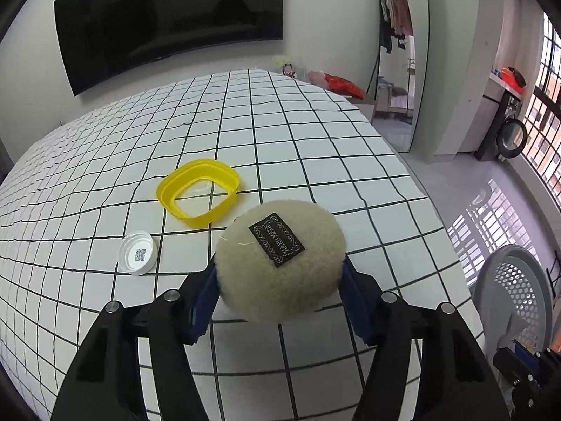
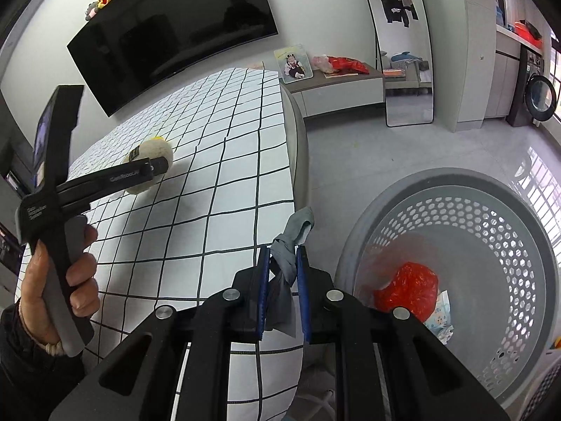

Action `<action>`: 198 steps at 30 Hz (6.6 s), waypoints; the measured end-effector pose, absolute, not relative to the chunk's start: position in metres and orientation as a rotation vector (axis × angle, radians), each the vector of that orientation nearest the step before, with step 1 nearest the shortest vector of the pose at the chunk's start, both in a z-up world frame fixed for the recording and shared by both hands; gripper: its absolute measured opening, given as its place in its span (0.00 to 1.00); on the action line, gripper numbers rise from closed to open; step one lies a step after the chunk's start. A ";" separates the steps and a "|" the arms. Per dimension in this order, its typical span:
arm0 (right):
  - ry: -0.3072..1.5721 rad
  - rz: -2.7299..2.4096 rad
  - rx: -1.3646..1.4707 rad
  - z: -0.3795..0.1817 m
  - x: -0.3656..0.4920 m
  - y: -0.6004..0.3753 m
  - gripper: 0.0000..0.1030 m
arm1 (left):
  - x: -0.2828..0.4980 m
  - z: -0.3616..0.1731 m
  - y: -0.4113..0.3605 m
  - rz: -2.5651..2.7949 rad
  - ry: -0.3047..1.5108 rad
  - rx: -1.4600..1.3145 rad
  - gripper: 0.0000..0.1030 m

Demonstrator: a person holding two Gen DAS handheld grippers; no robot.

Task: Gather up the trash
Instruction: 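Grasp the beige fluffy ball with the left gripper while the right gripper carries the glove, then open both grippers over the basket to drop the ball and glove, then move both open grippers back over the bed toward the yellow lid, then grasp the yellow lid ring with the right gripper, then grasp the white bottle cap with the left gripper while the right gripper holds the lid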

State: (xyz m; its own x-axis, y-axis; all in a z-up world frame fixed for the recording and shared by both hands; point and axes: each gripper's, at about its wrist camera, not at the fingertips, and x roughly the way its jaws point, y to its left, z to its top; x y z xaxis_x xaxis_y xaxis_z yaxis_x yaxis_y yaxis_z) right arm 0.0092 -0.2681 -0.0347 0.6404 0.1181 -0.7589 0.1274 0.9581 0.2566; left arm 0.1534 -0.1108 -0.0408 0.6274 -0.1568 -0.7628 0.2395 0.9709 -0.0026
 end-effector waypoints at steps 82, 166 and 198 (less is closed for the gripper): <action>0.738 -0.390 0.300 -0.030 -0.102 -0.366 0.77 | -0.006 -0.030 -0.241 -0.555 0.770 0.215 0.88; 1.018 0.361 -0.197 -0.053 0.294 -0.047 0.84 | 0.141 -0.042 0.083 -0.009 0.822 -0.064 0.89; 0.899 0.106 -0.040 -0.027 0.129 -0.113 0.70 | 0.143 -0.052 0.065 -0.032 0.845 -0.018 0.89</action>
State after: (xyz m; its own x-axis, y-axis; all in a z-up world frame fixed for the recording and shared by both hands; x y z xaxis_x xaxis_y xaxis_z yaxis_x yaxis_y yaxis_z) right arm 0.1289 -0.1130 -0.0273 0.6178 0.0757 -0.7827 -0.1089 0.9940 0.0102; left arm 0.1434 0.0646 -0.0515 0.6632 -0.0353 -0.7477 0.0207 0.9994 -0.0289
